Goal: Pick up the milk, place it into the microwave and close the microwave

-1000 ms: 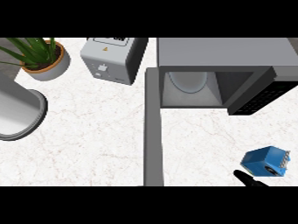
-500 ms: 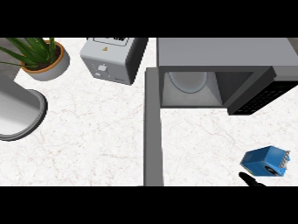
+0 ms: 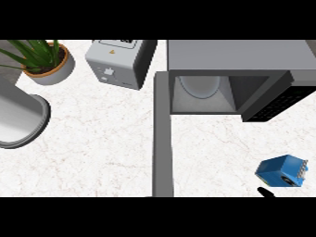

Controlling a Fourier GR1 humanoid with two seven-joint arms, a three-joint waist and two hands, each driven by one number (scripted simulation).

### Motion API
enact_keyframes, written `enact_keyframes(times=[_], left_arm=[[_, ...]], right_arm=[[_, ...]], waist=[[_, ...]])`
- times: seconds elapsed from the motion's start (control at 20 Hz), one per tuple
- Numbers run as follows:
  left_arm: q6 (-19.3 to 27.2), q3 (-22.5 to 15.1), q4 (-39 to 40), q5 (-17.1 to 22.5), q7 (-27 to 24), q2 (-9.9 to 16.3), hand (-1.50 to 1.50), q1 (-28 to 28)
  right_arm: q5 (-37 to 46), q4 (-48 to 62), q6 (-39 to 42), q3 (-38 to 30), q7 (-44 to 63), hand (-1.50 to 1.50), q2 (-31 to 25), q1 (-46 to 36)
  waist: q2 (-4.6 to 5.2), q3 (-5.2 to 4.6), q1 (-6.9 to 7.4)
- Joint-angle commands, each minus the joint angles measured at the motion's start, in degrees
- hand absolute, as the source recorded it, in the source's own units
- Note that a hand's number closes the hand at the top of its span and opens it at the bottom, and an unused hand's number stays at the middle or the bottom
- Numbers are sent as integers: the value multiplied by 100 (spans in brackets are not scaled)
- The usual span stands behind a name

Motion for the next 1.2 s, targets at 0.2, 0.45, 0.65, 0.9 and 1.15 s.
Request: enact_keyframes(times=[0.2,0.45,0.65,0.9,1.15], left_arm=[[-180,283,277,175,30,-24,-150,-163],[-118,95,-209,-10,372,-266,-150,-63],[-623,498,419,204,0,-76,-150,-108],[-329,380,242,-26,186,-179,-150,-368],[-588,344,27,15,150,-458,-150,-109]], right_arm=[[-224,1259,399,-511,-529,-150,-336,-609],[-59,2127,117,-579,-1226,-150,-106,-928],[-186,2630,418,-820,-1598,-150,-412,-1016],[-214,4278,659,-1042,-2555,150,-585,-1737],[-202,4685,956,-986,-2933,150,-766,-2110]], waist=[[4,-2,6],[5,-1,6],[3,-3,6],[11,2,7],[8,1,27]])
